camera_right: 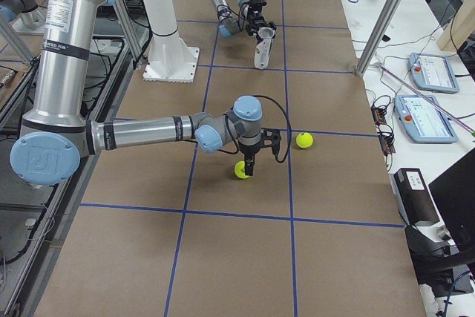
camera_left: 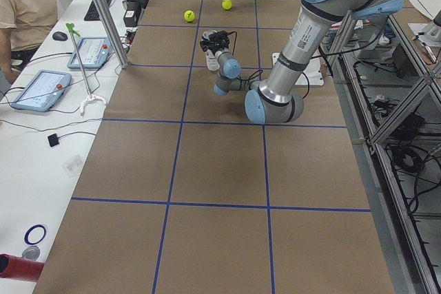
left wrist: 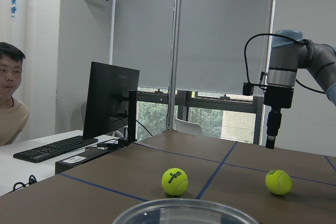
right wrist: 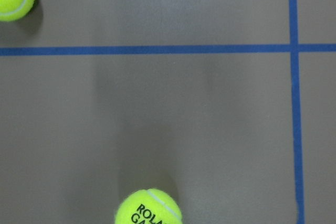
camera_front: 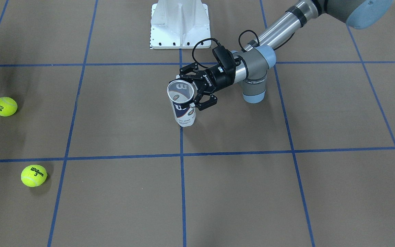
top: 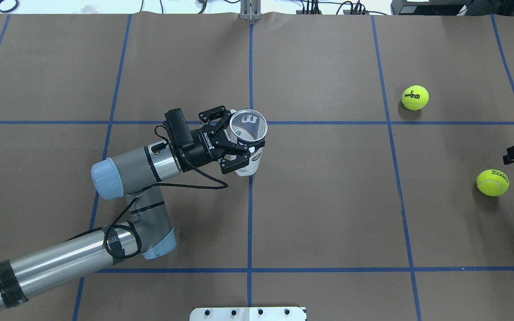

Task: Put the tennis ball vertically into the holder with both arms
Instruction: 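Grasp the nearer yellow tennis ball with the right gripper and lift it, then carry the ball with the right gripper over the can's opening, then open the right gripper to drop the ball into the can, then move the right gripper to the other yellow ball and grasp it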

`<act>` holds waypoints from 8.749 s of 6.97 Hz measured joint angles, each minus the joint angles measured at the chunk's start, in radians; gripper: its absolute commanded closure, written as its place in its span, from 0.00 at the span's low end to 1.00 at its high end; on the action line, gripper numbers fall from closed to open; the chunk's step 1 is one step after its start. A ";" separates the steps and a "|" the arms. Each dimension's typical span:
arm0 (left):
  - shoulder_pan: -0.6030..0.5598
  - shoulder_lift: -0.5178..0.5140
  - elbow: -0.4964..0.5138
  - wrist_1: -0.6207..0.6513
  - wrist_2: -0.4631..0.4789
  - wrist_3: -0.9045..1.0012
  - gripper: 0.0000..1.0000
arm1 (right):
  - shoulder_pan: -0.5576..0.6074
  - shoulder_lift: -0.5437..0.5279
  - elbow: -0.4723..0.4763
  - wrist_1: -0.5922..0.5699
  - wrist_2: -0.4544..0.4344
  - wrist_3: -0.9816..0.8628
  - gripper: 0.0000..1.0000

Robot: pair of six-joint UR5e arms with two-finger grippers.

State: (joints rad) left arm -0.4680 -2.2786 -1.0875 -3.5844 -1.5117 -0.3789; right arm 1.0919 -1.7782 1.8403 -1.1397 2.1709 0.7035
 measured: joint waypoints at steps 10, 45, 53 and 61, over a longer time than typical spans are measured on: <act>0.001 0.002 0.000 -0.005 0.001 0.001 0.29 | -0.223 -0.018 -0.078 0.149 -0.192 0.098 0.91; 0.006 -0.002 0.014 -0.034 0.002 0.003 0.16 | -0.020 0.914 -0.211 -0.650 -0.101 -0.133 0.00; 0.006 -0.002 0.011 -0.036 0.016 0.002 0.13 | -0.027 0.697 -0.579 -0.104 -0.037 -0.287 0.00; 0.006 -0.002 0.012 -0.035 0.016 0.003 0.13 | -0.051 0.672 -0.504 -0.112 -0.009 -0.231 1.00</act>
State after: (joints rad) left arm -0.4617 -2.2810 -1.0753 -3.6198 -1.4957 -0.3758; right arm 1.0413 -1.1065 1.3359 -1.2515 2.1619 0.4728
